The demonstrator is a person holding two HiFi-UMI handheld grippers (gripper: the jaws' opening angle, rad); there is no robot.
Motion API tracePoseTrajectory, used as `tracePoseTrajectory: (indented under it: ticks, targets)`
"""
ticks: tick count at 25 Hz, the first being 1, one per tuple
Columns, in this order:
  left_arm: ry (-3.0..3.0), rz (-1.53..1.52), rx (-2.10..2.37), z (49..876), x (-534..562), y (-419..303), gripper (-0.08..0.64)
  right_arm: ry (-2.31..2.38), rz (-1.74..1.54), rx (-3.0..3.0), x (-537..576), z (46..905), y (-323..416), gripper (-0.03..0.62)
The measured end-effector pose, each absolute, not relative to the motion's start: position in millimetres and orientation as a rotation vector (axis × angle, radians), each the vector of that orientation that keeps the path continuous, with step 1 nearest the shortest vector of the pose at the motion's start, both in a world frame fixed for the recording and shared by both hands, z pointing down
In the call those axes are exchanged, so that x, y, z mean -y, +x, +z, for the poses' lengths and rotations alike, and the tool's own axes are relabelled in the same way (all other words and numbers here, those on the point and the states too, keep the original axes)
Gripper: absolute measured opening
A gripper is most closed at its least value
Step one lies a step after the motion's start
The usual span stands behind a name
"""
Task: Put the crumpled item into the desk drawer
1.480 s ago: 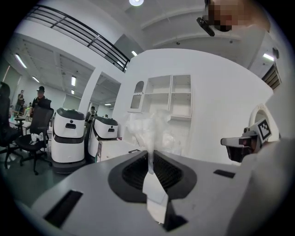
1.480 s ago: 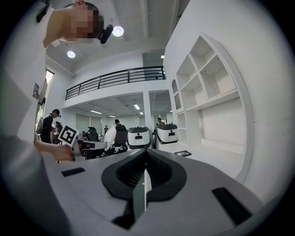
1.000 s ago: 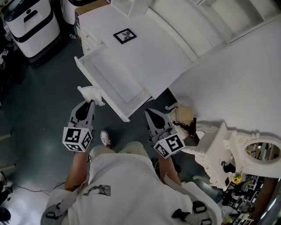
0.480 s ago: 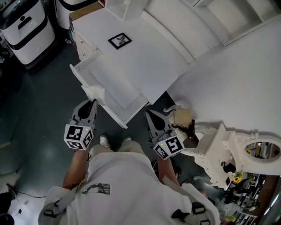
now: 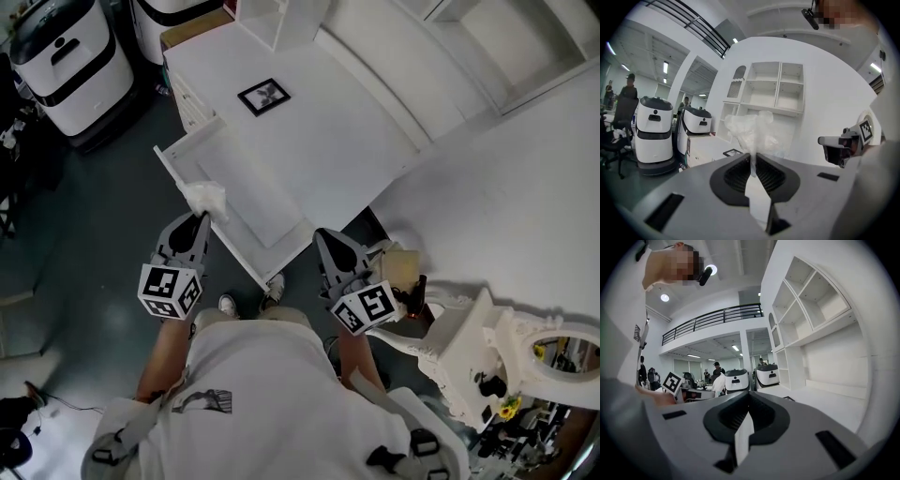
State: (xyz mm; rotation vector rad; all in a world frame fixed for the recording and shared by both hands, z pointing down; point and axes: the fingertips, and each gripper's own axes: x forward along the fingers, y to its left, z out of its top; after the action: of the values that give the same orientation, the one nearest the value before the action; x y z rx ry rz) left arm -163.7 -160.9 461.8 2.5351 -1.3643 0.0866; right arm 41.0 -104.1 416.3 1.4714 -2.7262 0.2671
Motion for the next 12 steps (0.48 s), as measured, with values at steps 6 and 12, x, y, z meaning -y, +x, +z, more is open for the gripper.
tracePoseTrajectory:
  ticks: [6, 12]
  targets:
    - [2.543, 0.136, 1.449, 441.7, 180.8, -140.5, 0.044, 1.451, 0.249, 2.799, 148.9, 405.4, 76.3, 0.009]
    - [2.501, 0.183, 1.509, 446.1, 187.0, -128.7, 0.044, 1.411, 0.296, 2.836, 168.1, 415.2, 94.7, 0.009]
